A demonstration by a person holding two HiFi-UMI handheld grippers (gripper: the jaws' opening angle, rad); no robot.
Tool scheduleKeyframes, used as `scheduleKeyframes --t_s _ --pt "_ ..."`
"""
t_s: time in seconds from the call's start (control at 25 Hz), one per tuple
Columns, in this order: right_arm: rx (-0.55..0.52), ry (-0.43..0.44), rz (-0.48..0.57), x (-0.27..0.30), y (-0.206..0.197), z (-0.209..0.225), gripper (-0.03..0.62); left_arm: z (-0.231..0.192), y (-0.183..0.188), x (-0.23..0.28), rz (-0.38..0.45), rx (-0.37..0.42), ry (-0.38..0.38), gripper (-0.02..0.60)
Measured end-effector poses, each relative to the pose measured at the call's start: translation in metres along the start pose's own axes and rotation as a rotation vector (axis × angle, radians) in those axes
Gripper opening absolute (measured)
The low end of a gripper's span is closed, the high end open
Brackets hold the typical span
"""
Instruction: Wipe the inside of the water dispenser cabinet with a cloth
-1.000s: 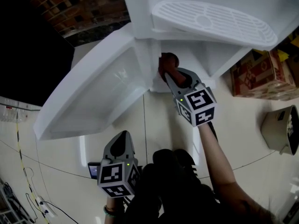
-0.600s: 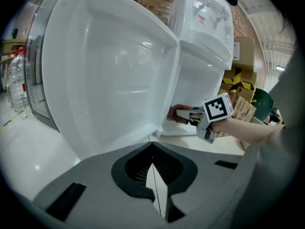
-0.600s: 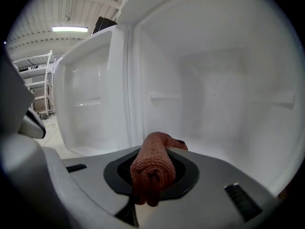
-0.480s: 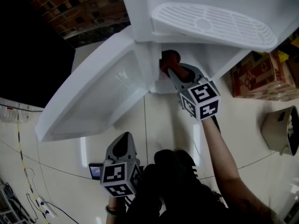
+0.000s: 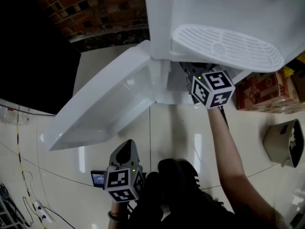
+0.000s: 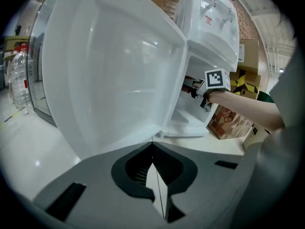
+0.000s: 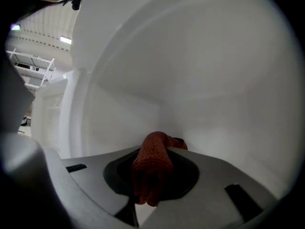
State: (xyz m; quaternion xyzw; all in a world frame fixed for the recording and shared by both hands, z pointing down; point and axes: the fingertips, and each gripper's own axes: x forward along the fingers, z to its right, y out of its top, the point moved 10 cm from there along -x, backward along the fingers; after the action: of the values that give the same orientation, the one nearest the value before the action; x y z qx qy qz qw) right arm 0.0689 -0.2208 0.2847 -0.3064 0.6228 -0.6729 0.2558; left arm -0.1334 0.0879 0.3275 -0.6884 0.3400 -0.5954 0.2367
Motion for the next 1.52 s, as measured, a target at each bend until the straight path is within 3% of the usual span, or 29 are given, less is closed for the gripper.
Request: scheduleKeyframes --t_s 0.2,0.32,0.4,0.56,0.72,0.96,1.08,1.2,1.4,1.52 --pt "0.136 0.016 -0.2 0.012 -0.067 0.001 0.077 -0.006 -0.001 0.001 -0.004 -0.011 0.013 0.005" --pt "0.064 0.037 -0.344 0.011 -0.102 -0.005 0.077 -0.007 -0.001 0.001 -0.003 -0.015 0.017 0.005" --pt "0.042 0.053 -0.378 0.01 -0.112 -0.007 0.077 -0.006 -0.001 0.002 -0.003 -0.012 0.015 0.005" --pt "0.054 0.046 -0.361 0.007 -0.106 -0.004 0.077 -0.004 -0.002 0.003 -0.007 -0.011 0.005 0.005" --pt "-0.017 -0.012 -0.266 -0.002 -0.069 0.007 0.077 -0.006 -0.001 0.002 -0.003 -0.013 0.006 0.005" --pt "-0.124 -0.227 -0.036 -0.034 0.006 0.032 0.077 -0.01 -0.002 0.002 0.0 -0.025 0.016 0.005" --pt "-0.131 -0.292 0.016 -0.035 0.016 0.038 0.077 -0.01 -0.002 0.002 0.0 -0.028 0.015 0.005" --pt "-0.094 -0.302 -0.051 -0.027 -0.006 0.044 0.077 -0.009 -0.002 0.001 -0.002 -0.024 0.013 0.005" --pt "0.012 -0.326 -0.248 -0.025 -0.075 0.047 0.077 -0.01 -0.002 0.001 -0.001 -0.028 0.019 0.005" --pt "0.015 -0.331 -0.326 -0.03 -0.104 0.046 0.077 -0.011 -0.003 0.001 -0.003 -0.029 0.02 0.005"
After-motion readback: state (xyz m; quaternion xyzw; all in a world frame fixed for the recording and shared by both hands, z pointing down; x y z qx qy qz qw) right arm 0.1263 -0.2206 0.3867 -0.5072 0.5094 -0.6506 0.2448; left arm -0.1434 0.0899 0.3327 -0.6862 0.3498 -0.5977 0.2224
